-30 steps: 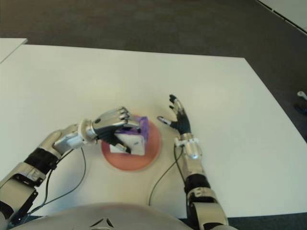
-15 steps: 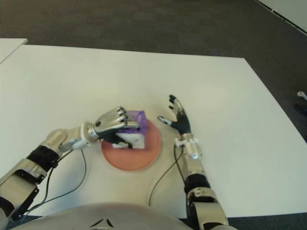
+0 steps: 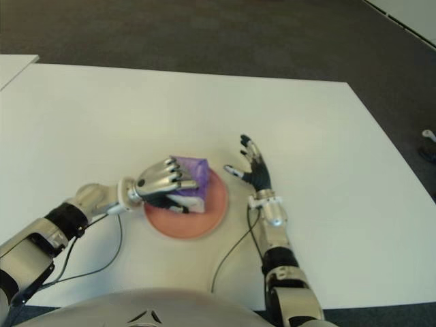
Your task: Put the tissue paper into the plate.
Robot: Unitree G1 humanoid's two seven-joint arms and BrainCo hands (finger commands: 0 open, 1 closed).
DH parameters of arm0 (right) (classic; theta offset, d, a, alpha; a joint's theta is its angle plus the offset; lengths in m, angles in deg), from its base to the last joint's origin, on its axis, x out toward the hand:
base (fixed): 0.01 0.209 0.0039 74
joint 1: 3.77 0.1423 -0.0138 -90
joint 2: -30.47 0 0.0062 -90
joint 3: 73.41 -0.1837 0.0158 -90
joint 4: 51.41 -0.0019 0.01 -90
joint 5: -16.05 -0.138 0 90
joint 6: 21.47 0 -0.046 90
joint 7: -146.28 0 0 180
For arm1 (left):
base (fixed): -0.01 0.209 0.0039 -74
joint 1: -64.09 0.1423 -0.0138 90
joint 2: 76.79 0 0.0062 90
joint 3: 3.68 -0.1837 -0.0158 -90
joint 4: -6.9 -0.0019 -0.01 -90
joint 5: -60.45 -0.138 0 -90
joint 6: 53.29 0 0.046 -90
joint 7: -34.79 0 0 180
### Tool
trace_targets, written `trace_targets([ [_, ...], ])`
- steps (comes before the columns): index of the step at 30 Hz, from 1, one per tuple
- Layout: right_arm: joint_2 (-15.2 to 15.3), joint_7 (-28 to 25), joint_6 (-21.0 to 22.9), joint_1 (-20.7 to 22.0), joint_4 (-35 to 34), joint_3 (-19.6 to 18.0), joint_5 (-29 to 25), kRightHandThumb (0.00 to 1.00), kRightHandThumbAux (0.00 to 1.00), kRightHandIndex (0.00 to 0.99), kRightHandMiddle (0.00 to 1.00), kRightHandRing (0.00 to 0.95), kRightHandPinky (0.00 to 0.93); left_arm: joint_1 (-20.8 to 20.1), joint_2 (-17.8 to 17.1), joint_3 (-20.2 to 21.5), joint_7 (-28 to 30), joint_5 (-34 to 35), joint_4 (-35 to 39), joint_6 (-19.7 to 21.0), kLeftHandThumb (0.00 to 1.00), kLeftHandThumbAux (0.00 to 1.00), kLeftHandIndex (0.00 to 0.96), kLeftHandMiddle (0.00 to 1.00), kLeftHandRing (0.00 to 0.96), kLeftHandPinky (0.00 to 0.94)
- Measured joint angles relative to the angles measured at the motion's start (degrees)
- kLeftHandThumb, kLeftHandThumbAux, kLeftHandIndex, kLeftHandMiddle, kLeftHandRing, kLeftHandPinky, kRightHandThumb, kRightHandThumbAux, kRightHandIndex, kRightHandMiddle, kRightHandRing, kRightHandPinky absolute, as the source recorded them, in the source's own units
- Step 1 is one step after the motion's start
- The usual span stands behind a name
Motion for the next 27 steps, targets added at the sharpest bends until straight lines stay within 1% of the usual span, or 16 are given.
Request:
trace_targets([
  [4, -0.05, 0.00, 0.00, 0.00, -0.01, -0.13, -0.07, 0.000, 0.806, 0.000, 0.000, 0.000, 0.000, -0.33, -0.57, -1.25, -1.21, -0.03, -0.24, 1.08, 0.725, 0.700, 0.443, 0.833, 0.817, 0.801],
  [7, -0.06, 0.00, 0.00, 0.00, -0.01, -0.18, -0.16, 0.000, 0.806, 0.000, 0.000, 0.000, 0.000, -0.27, -1.36, -1.39, -1.06, 0.80, 0.36, 0.96, 0.724, 0.700, 0.444, 0.819, 0.804, 0.779],
  [8, -0.06, 0.00, 0.00, 0.00, -0.01, -0.22, -0.19, 0.000, 0.805, 0.000, 0.000, 0.000, 0.000, -0.25, -1.74, -1.35, -0.77, 1.31, 0.67, 0.79, 0.723, 0.700, 0.443, 0.808, 0.792, 0.758],
  [10, -0.07, 0.02, 0.00, 0.00, -0.01, -0.23, -0.19, 0.000, 0.804, 0.000, 0.000, 0.000, 0.000, -0.01, -2.50, -1.04, 1.49, 3.73, 1.56, -0.45, 0.720, 0.701, 0.443, 0.771, 0.751, 0.696],
  [11, -0.07, 0.03, 0.00, 0.00, -0.01, -0.23, -0.19, 0.000, 0.803, 0.000, 0.000, 0.000, 0.000, 0.22, -2.89, -0.75, 3.43, 5.51, 2.26, -1.36, 0.719, 0.701, 0.442, 0.764, 0.743, 0.685],
  [12, -0.04, 0.06, 0.00, 0.01, -0.05, -0.25, -0.18, 0.000, 0.805, 0.000, 0.000, 0.000, 0.000, 0.33, -3.20, -0.58, 5.11, 7.08, 2.78, -2.07, 0.705, 0.706, 0.435, 0.675, 0.648, 0.593],
  [13, -0.03, 0.08, 0.00, 0.03, -0.08, -0.25, -0.18, 0.000, 0.805, 0.000, 0.000, 0.000, 0.000, 0.35, -3.41, -0.50, 7.04, 8.56, 3.05, -2.71, 0.695, 0.708, 0.430, 0.617, 0.586, 0.533],
  [14, 0.01, 0.09, 0.00, 0.08, -0.17, -0.25, -0.16, 0.000, 0.806, 0.000, 0.000, 0.000, 0.000, 0.34, -3.62, -0.45, 9.06, 9.91, 3.21, -3.29, 0.592, 0.689, 0.405, 0.567, 0.533, 0.482],
  [15, 0.02, 0.09, 0.00, 0.09, -0.24, -0.25, -0.15, 0.000, 0.809, 0.000, 0.000, 0.000, 0.000, 0.34, -3.78, -0.42, 11.09, 11.27, 3.27, -3.79, 0.420, 0.654, 0.344, 0.465, 0.426, 0.382],
  [16, 0.03, 0.09, 0.00, 0.10, -0.32, -0.25, -0.15, 0.000, 0.811, 0.000, 0.000, 0.000, 0.000, 0.34, -3.93, -0.41, 13.04, 12.50, 3.33, -4.17, 0.309, 0.633, 0.304, 0.399, 0.357, 0.318],
  [17, 0.02, 0.10, 0.00, 0.09, -0.43, -0.25, -0.15, 0.000, 0.816, 0.000, 0.000, 0.000, 0.000, 0.34, -4.08, -0.40, 15.45, 14.00, 3.44, -4.52, 0.220, 0.599, 0.230, 0.299, 0.255, 0.221],
  [18, 0.02, 0.10, 0.00, 0.08, -0.47, -0.25, -0.15, 0.000, 0.817, 0.000, 0.000, 0.000, 0.000, 0.34, -4.21, -0.38, 17.03, 14.90, 3.59, -4.67, 0.188, 0.587, 0.204, 0.263, 0.218, 0.186],
  [19, 0.01, 0.10, 0.00, 0.09, -0.57, -0.25, -0.15, 0.000, 0.822, 0.000, 0.000, 0.000, 0.000, 0.35, -4.47, -0.34, 19.14, 16.18, 4.04, -4.84, 0.120, 0.547, 0.140, 0.182, 0.139, 0.119],
  [22, 0.02, 0.11, 0.00, 0.13, -0.89, -0.25, -0.15, 0.000, 0.829, 0.000, 0.000, 0.000, 0.000, 0.63, -5.92, -0.11, 25.31, 19.72, 7.00, -4.95, 0.039, 0.479, 0.052, 0.074, 0.045, 0.038],
  [25, -0.01, 0.11, -0.02, 0.22, -1.01, -0.27, -0.16, 0.000, 0.835, 0.000, 0.000, 0.000, 0.000, 0.93, -8.20, 0.14, 32.07, 23.99, 10.77, -4.99, 0.012, 0.411, 0.017, 0.024, 0.014, 0.012],
  [27, -0.09, 0.11, -0.02, 0.22, -1.02, -0.27, -0.17, 0.000, 0.838, 0.000, 0.000, 0.000, 0.000, 0.99, -9.54, 0.30, 36.19, 26.60, 12.80, -5.02, 0.006, 0.385, 0.008, 0.012, 0.007, 0.006],
])
